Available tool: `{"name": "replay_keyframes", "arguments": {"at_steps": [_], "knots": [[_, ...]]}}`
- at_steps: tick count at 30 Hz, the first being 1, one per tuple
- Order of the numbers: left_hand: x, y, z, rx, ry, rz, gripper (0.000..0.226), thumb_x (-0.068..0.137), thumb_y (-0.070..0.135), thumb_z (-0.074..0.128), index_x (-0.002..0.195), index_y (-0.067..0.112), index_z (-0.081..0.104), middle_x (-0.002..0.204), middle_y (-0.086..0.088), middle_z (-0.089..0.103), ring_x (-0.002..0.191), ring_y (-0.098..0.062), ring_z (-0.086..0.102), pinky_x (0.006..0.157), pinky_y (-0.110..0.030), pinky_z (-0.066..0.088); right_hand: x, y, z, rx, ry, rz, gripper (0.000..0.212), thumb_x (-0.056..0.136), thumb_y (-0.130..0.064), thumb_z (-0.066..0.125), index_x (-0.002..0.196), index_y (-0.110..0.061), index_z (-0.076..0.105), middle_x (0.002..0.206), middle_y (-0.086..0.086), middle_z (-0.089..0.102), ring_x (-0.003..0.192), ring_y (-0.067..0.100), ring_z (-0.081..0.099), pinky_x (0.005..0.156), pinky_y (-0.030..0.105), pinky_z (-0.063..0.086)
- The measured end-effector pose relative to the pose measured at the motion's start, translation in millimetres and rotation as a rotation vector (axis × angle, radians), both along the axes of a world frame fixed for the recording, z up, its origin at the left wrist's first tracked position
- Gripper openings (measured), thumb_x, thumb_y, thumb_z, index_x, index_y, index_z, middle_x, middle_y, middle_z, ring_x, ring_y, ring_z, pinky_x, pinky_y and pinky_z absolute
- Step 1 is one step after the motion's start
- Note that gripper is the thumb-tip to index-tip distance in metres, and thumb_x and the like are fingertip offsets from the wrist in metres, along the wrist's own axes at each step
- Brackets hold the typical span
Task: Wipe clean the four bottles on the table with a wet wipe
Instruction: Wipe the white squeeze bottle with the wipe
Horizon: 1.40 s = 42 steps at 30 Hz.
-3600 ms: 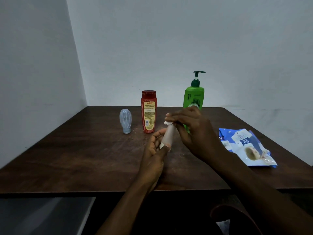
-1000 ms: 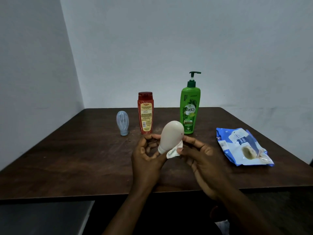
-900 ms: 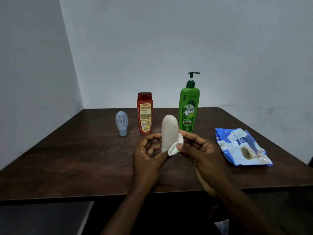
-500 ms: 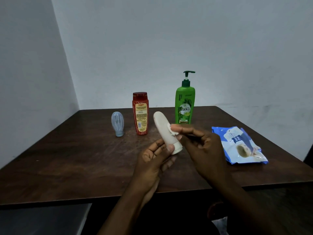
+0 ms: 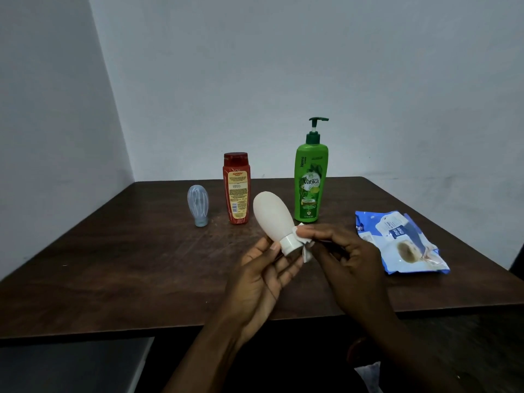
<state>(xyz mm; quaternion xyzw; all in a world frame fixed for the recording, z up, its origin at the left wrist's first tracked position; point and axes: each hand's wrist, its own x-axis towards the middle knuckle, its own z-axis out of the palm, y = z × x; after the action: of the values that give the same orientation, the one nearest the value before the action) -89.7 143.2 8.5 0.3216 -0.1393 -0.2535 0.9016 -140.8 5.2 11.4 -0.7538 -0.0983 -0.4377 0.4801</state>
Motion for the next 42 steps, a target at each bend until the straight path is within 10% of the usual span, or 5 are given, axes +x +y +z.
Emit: {"name": "replay_keyframes", "arguments": {"at_steps": [10,22,30,37,42], "knots": [[2.9,-7.8,5.4,-0.017,0.086,-0.010,0.064,0.085,0.025,0.065,0.140,-0.001,0.046,0.132,-0.023,0.063,0.122,-0.029,0.063,0.102,-0.041,0.049,-4.2,13.9,-7.8,-0.315,-0.198,-0.053,0.020,0.087,-0.006,0.064,0.099,-0.009,0.079,0.106,-0.003,0.075,0.105,0.011,0.068,0.095,0.025,0.050],[-8.0,-6.0,-0.2,-0.094,0.066,-0.130,0.057,0.101,0.039,0.040,0.148,0.006,0.038,0.144,-0.015,0.056,0.138,-0.027,0.048,0.121,-0.045,0.025,-4.2,11.1,-11.7,-0.034,-0.072,0.015,0.035,0.085,0.009,0.069,0.100,-0.022,0.076,0.107,-0.016,0.074,0.107,0.008,0.069,0.096,0.029,0.053],[-7.2,-6.0,-7.1,-0.305,0.147,-0.271,0.071,0.096,0.031,0.051,0.153,0.000,0.023,0.145,-0.024,0.051,0.124,-0.031,0.062,0.095,-0.042,0.056,-11.4,21.5,-4.9,-0.361,-0.220,-0.048,0.019,0.089,-0.013,0.063,0.101,-0.011,0.078,0.108,-0.003,0.074,0.105,0.016,0.067,0.098,0.024,0.047],[-3.0,-11.3,-13.2,-0.229,0.083,-0.133,0.060,0.099,0.038,0.045,0.147,0.003,0.038,0.146,-0.019,0.052,0.140,-0.033,0.045,0.123,-0.048,0.021,-11.1,20.5,-10.1,0.192,0.015,0.109,0.034,0.083,0.016,0.065,0.094,-0.014,0.076,0.097,-0.010,0.077,0.097,0.005,0.071,0.087,0.016,0.053],[-3.9,-21.4,-11.8,-0.201,0.002,-0.046,0.098,0.049,0.049,0.096,0.128,0.002,0.062,0.123,-0.019,0.066,0.121,-0.028,0.061,0.115,-0.046,0.038,-16.3,21.6,-5.7,0.142,-0.001,0.101,0.043,0.083,0.019,0.064,0.095,-0.020,0.075,0.100,-0.012,0.077,0.100,0.003,0.071,0.087,0.013,0.052]]}}
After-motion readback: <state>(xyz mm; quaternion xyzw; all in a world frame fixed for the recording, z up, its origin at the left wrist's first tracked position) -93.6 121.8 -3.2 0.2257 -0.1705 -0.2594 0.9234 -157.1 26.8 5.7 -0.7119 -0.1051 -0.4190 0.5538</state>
